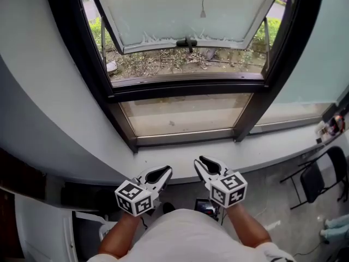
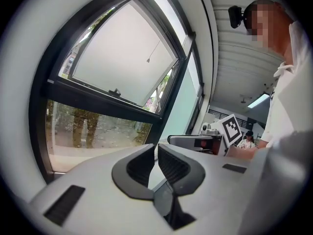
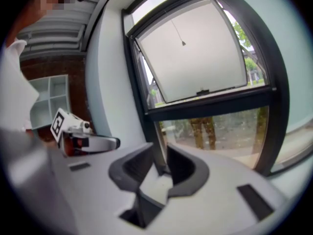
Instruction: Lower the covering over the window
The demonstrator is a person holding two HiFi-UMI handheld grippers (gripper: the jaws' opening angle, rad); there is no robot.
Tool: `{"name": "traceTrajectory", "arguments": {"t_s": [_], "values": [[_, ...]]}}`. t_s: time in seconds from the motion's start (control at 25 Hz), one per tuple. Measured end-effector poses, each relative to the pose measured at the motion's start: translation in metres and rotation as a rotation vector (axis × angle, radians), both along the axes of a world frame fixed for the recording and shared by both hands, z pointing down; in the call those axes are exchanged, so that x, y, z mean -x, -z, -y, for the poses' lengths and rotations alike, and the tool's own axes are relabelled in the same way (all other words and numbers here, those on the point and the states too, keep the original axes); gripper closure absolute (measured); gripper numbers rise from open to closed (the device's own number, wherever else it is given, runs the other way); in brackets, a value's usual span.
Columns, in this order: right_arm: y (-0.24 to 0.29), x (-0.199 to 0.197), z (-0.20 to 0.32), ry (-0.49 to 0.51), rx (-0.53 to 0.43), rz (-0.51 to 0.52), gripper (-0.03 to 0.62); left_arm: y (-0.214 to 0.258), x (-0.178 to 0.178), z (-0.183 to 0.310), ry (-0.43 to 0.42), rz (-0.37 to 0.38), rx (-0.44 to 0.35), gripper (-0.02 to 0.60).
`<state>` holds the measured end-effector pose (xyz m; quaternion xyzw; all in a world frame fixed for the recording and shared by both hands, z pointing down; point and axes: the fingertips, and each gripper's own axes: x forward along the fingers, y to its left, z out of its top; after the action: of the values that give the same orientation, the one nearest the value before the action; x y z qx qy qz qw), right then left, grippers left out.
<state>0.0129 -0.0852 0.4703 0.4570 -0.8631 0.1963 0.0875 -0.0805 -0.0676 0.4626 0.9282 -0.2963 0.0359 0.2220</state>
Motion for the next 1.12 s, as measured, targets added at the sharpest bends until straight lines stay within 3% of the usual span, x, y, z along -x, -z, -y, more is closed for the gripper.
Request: {"name": "traceTrajectory", "arguments": {"t_s": [0.32,1.12], "values": [[0.004,0.002,0.02,-0.023,-0.006,-0.01,0.513,0.005,0.001,0.019,-0.026,-0.005,-0.007,0.549],[0.016,-0.026,0.07,0.076,-0.037,-0.032,0.513,0.018,-0.024,0.064,0.099,-0.025,-0.037,0.549]]}}
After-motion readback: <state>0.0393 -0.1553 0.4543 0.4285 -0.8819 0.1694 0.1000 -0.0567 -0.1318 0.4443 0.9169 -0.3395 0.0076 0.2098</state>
